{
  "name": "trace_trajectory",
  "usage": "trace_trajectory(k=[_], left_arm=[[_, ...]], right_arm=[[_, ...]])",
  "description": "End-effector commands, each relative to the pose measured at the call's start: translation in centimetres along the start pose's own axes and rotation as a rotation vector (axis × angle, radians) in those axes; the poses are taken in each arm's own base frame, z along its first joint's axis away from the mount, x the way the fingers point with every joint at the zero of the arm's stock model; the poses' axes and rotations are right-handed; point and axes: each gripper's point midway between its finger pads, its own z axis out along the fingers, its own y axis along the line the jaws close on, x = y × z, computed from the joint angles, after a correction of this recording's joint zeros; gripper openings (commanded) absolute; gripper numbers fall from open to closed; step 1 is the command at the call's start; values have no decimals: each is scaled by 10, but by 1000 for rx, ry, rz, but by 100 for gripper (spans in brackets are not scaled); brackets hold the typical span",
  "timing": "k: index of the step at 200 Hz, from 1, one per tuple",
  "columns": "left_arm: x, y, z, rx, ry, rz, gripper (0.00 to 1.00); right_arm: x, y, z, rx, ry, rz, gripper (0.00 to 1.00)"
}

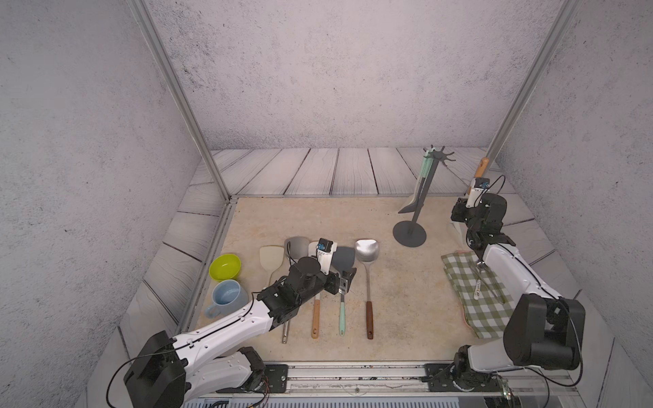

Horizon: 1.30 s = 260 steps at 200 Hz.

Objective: Take the spatula off the kitchen utensil rack
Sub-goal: Take off the spatula from the rack, then place the spatula at the center of the board.

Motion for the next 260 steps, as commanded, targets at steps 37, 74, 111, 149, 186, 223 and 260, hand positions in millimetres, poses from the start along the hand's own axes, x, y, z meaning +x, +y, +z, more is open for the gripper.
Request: trace_trajectory(k=[37, 74, 111, 149, 186, 223, 260], left_arm=[[-12, 0, -15, -10, -47, 5, 99], [-18, 2, -22, -23, -65, 3, 99], [-28, 3, -31, -31, -104, -18, 99], [-52, -2, -49, -47, -83, -62, 99], [-81, -22, -70, -10, 53, -96, 99], [-103, -31, -87, 8, 191, -67, 99], [-96, -31, -78, -7, 431, 17, 99]], right_arm=[[23, 74, -65, -280, -25, 22, 0], [44, 140, -93, -480, -26, -140, 0], [71, 189, -114, -633, -16, -363, 0], [91, 207, -121, -632, -11, -595, 0], [100, 218, -122, -606, -34, -751, 0], [122, 244, -133, -646, -49, -922, 0], [144, 267, -142, -667, -77, -1086, 0]])
